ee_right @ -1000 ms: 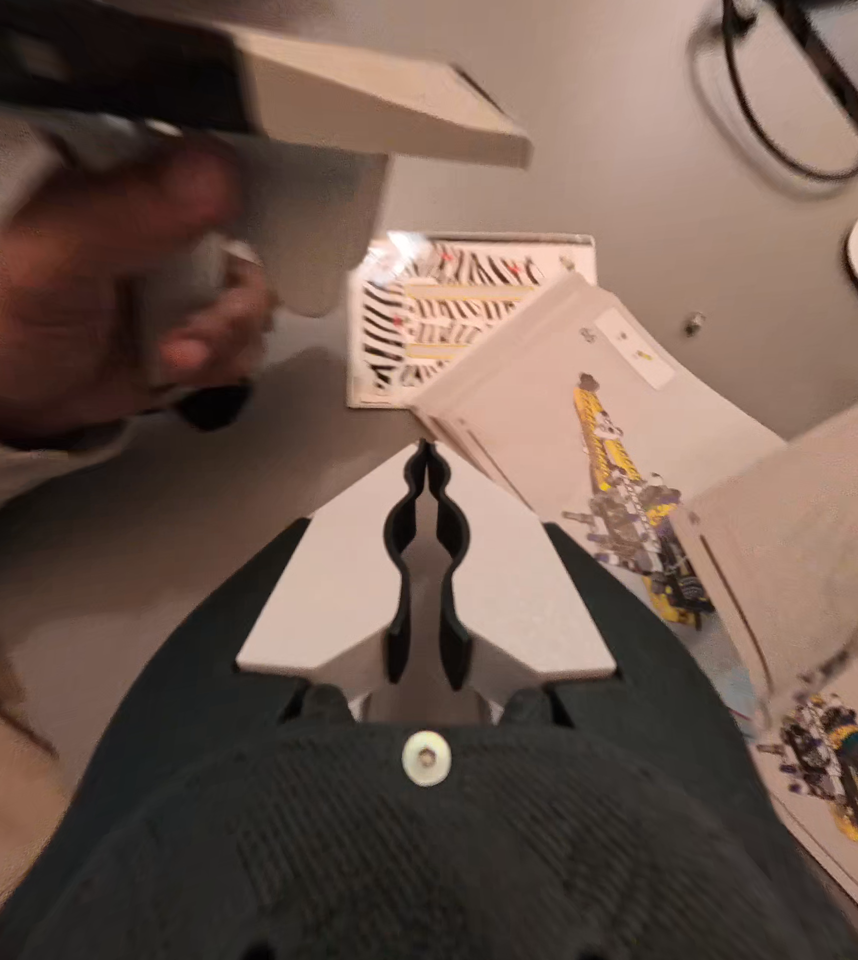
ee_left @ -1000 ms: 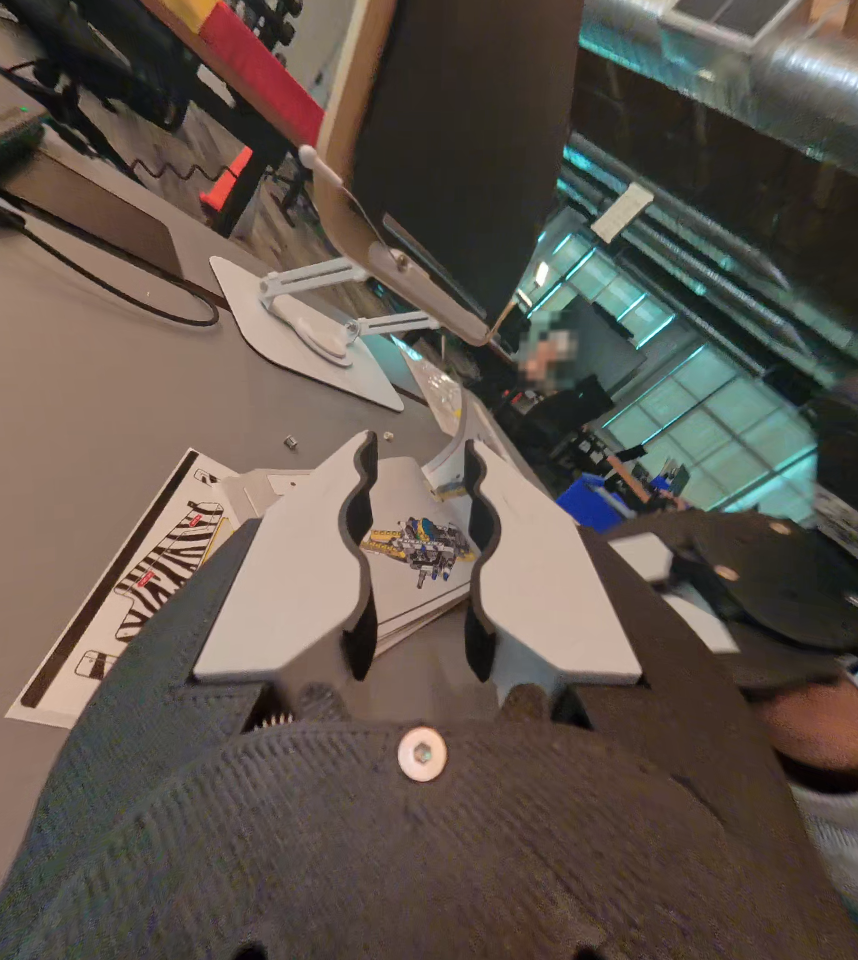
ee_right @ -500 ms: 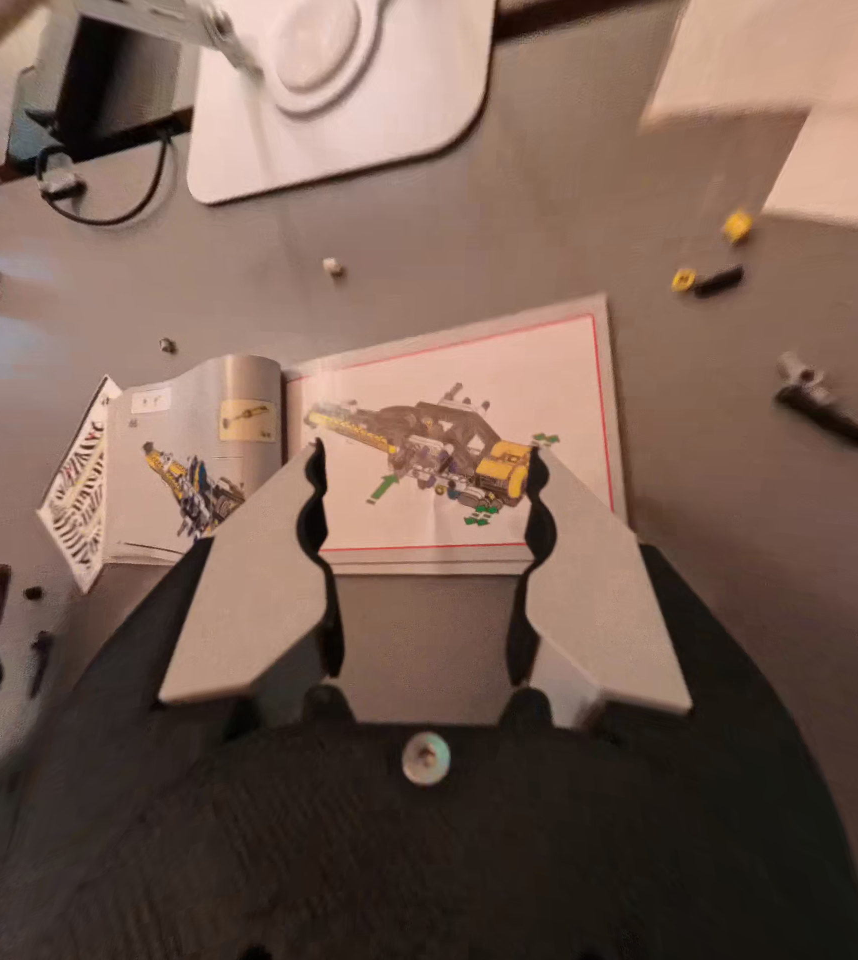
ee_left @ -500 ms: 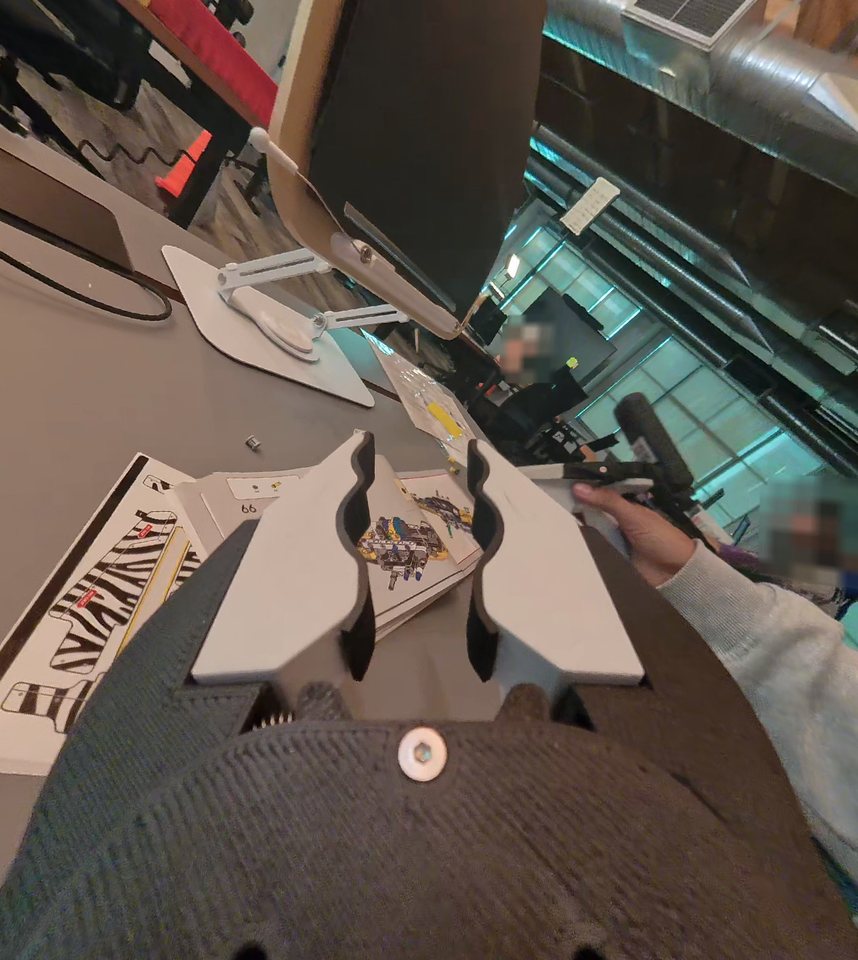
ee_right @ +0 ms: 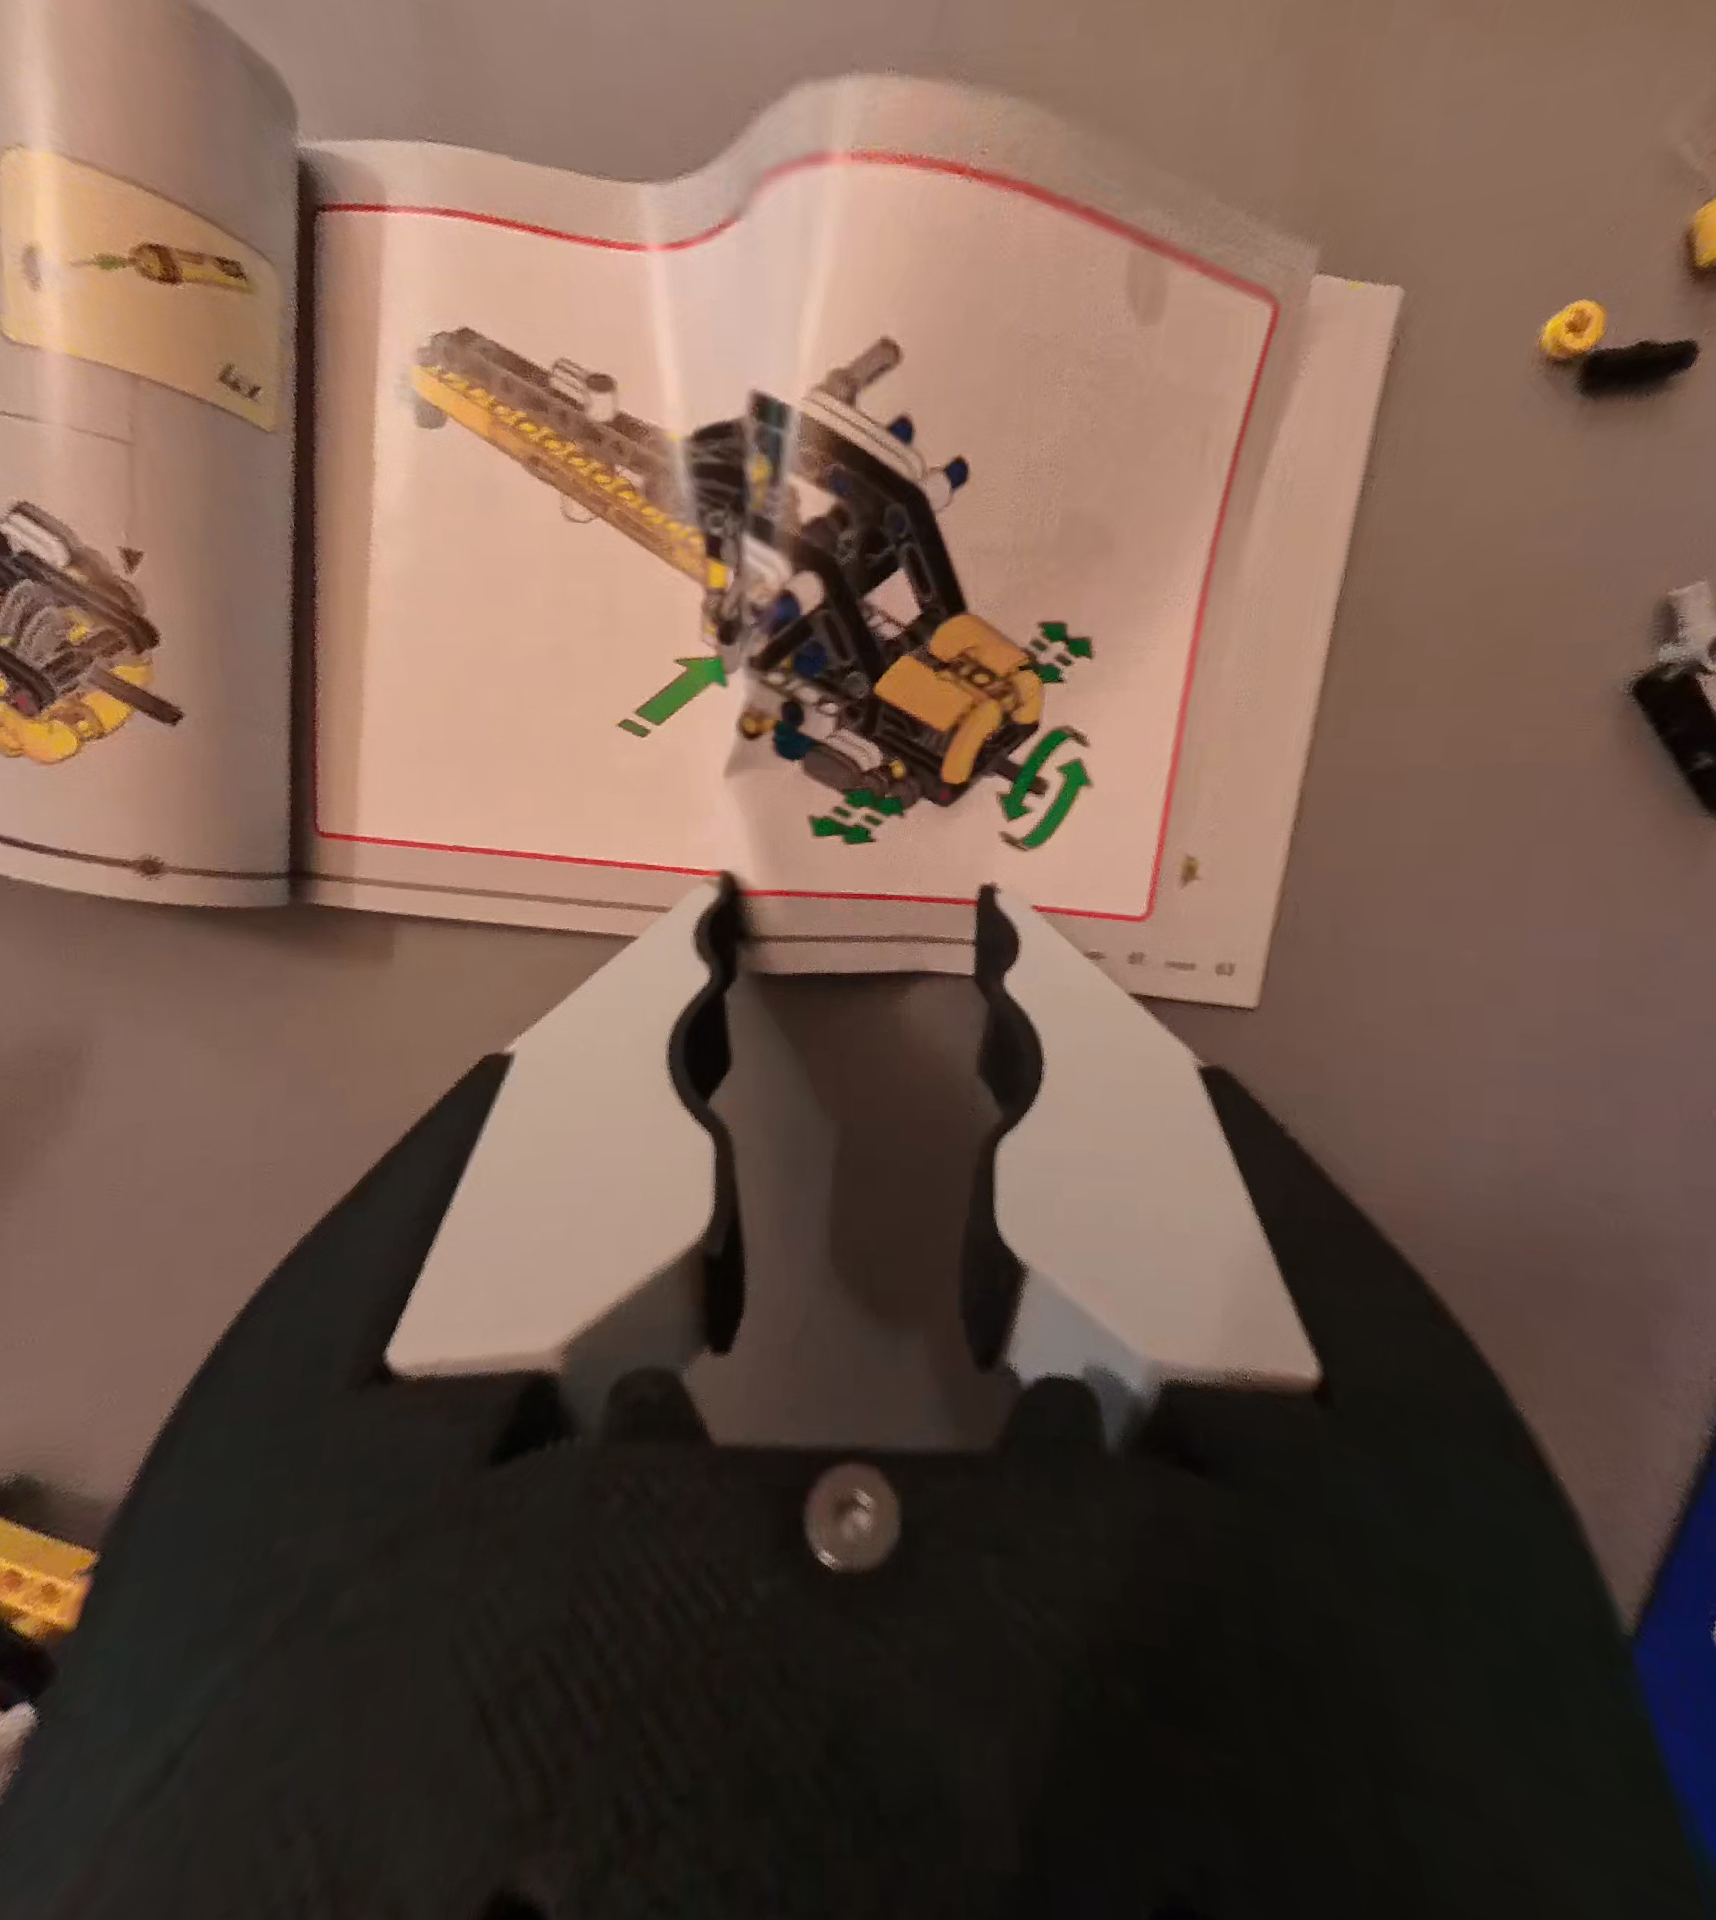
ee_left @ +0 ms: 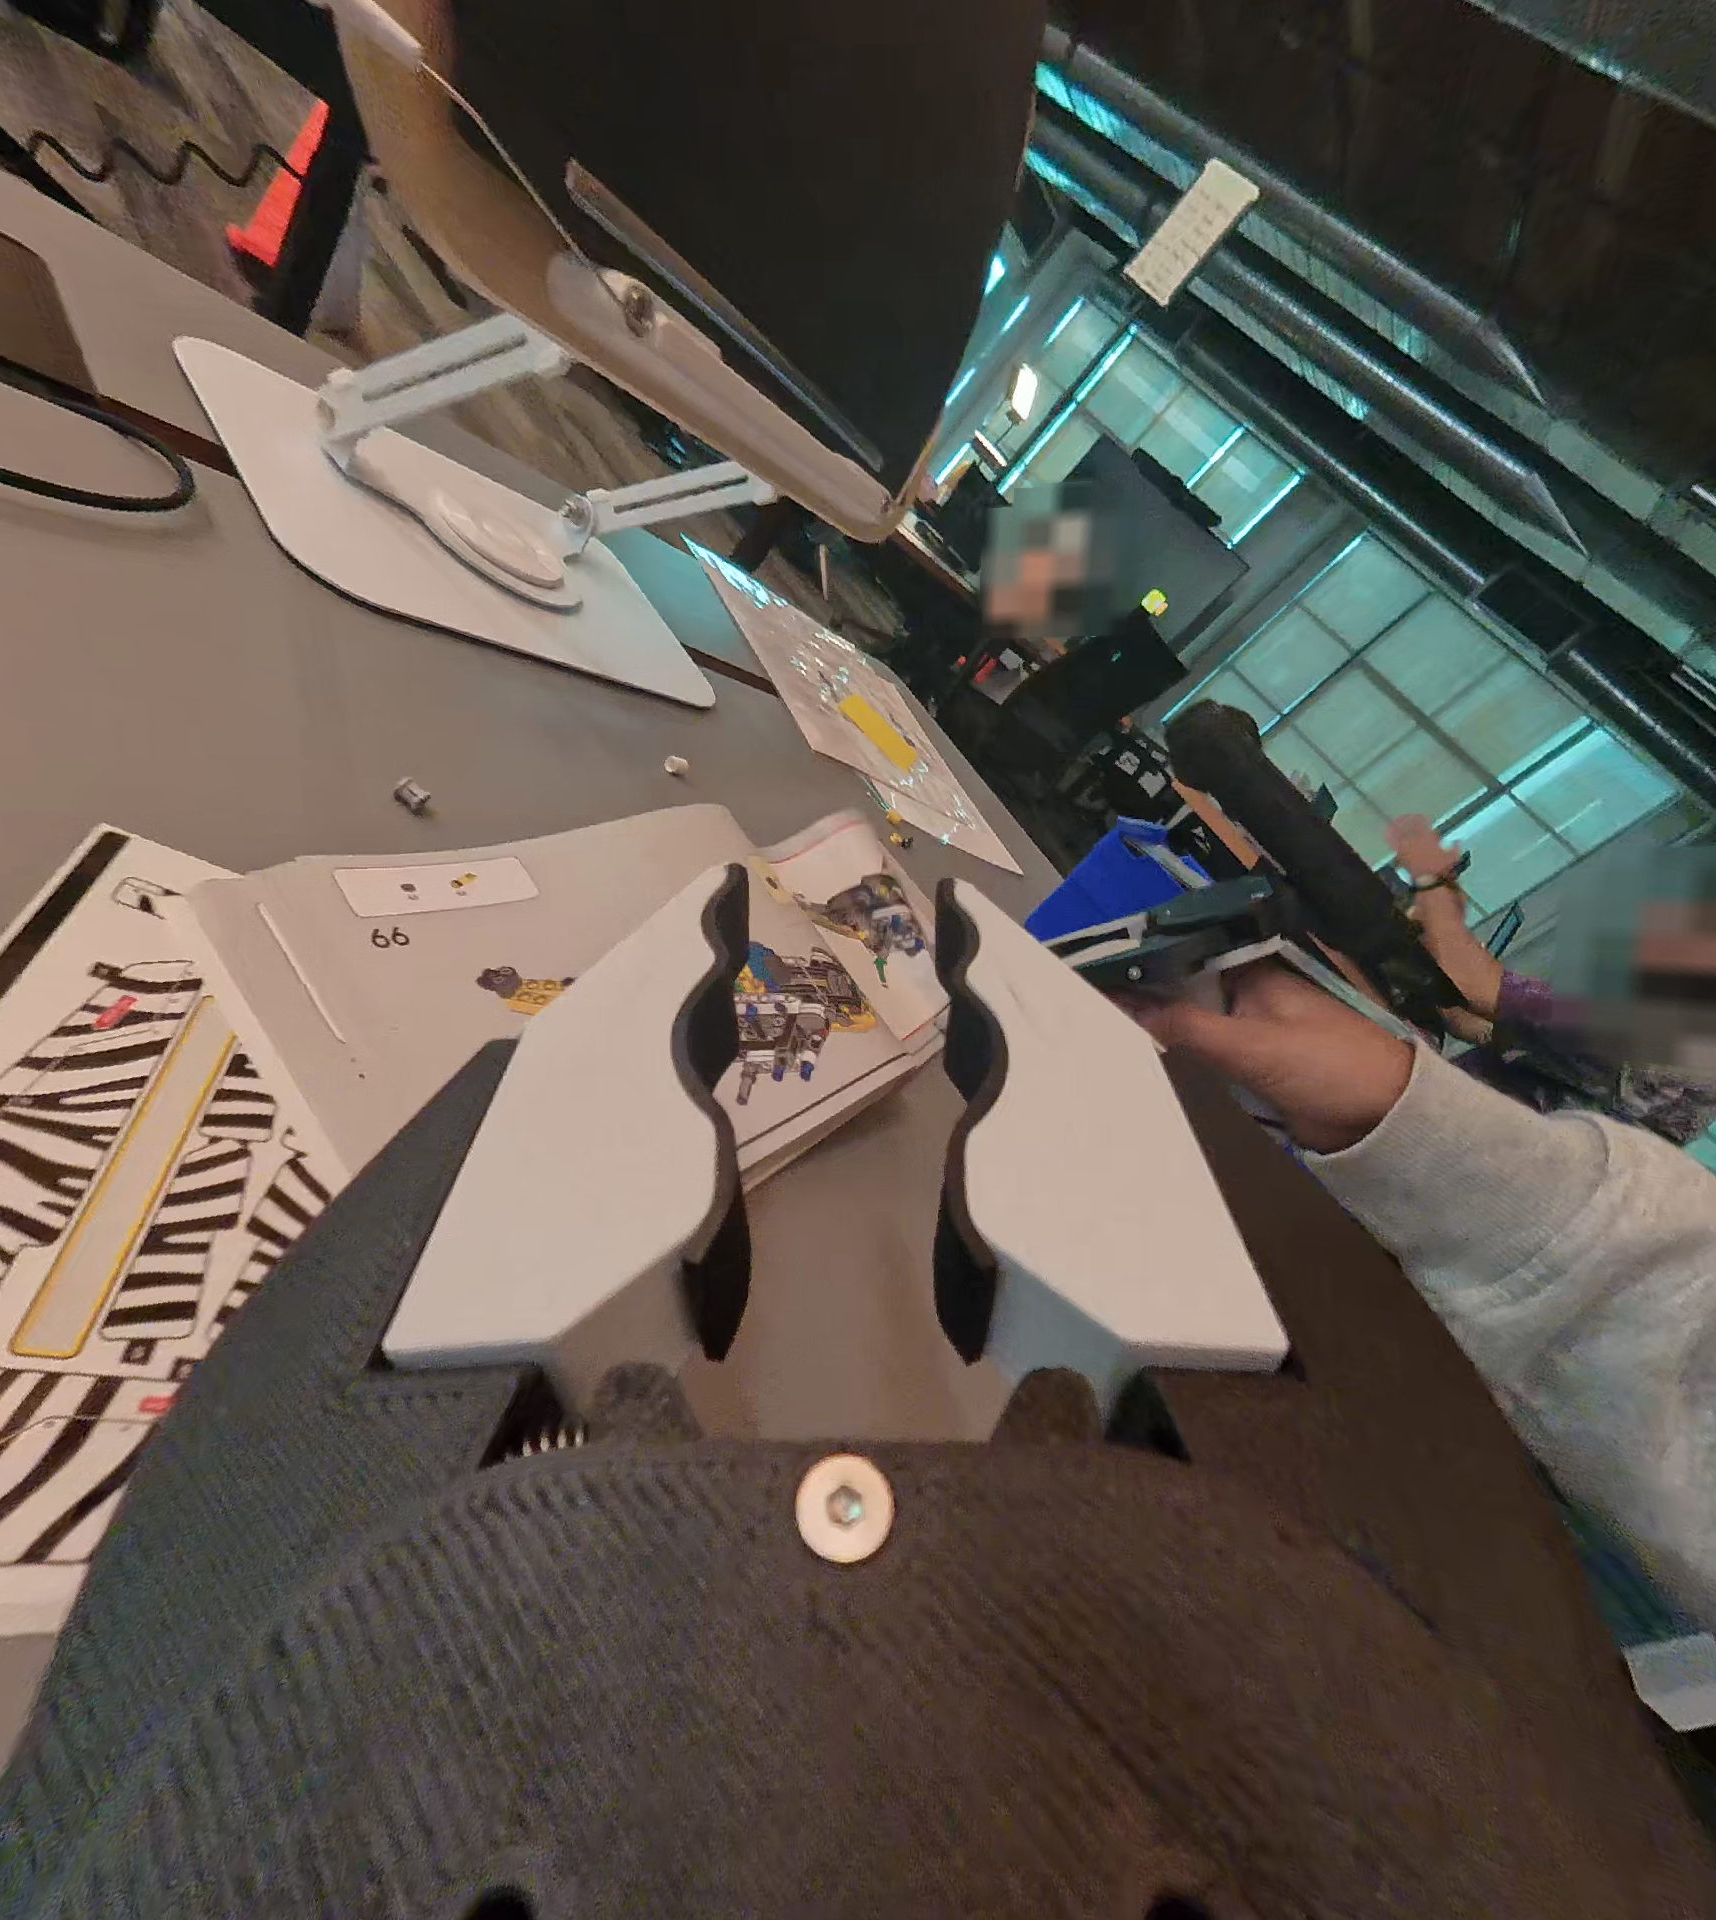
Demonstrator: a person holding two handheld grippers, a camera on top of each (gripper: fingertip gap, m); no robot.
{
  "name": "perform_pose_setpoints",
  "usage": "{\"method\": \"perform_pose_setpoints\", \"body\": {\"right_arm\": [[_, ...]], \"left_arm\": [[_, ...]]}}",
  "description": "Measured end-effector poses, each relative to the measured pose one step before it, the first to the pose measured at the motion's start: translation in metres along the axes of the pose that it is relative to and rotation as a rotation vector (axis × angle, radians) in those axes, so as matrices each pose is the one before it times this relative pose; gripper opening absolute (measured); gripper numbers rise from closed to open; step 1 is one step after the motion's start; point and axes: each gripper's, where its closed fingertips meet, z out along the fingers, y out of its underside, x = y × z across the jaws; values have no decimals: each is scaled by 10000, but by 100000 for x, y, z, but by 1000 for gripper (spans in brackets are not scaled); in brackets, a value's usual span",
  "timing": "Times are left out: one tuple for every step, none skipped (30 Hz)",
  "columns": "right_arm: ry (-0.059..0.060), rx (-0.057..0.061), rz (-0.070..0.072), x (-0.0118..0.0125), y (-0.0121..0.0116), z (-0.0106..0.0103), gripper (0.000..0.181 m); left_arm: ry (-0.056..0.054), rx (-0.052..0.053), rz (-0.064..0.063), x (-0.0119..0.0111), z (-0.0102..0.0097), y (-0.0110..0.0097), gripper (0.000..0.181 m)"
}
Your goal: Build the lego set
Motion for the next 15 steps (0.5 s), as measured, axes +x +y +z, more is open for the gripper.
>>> {"method": "perform_pose_setpoints", "body": {"right_arm": [[-86, -105, -158, -299, -22, -20, 36], [-147, -86, -128, -458, -45, -10, 29], [-299, -13, -67, -789, -100, -14, 23], [-97, 76, -65, -641, -174, 4, 17], [170, 216, -256, -378, -340, -68, 10], [195, 378, -448, -480, -589, -199, 4], [157, 350, -468, -660, -611, -283, 0], [-109, 381, -498, -1162, -748, -393, 0], [-260, 404, -538, -1479, -873, -469, 0], [40, 241, -498, -1044, -758, -438, 0], [130, 292, -614, -897, -943, -486, 0], [74, 548, -839, -1031, -1380, -615, 0], [236, 635, -1017, -827, -1599, -605, 0], [316, 527, -1156, -701, -1521, -427, 0], [196, 358, -1198, -867, -1269, -149, 0]], "left_arm": [[70, -115, 32, 268, 226, 289, 34], [75, -137, 36, 283, 228, 340, 34], [59, -153, 54, 271, 210, 391, 34], [33, -155, 88, 231, 179, 393, 35], [2, -148, 123, 167, 145, 357, 35], [-27, -121, 145, 107, 98, 274, 35], [-53, -72, 147, 29, 67, 148, 35], [-46, -12, 120, -24, 22, 7, 36], [-17, 19, 47, -41, 27, -67, 36], [24, 14, -39, -51, 9, -65, 36], [49, -2, -101, -56, -4, -66, 36], [42, 29, -120, -93, -66, -147, 36], [-49, 100, -106, -261, -173, -297, 38], [-169, 196, -79, -489, -296, -501, 40], [-172, 260, -67, -549, -378, -624, 42]]}}
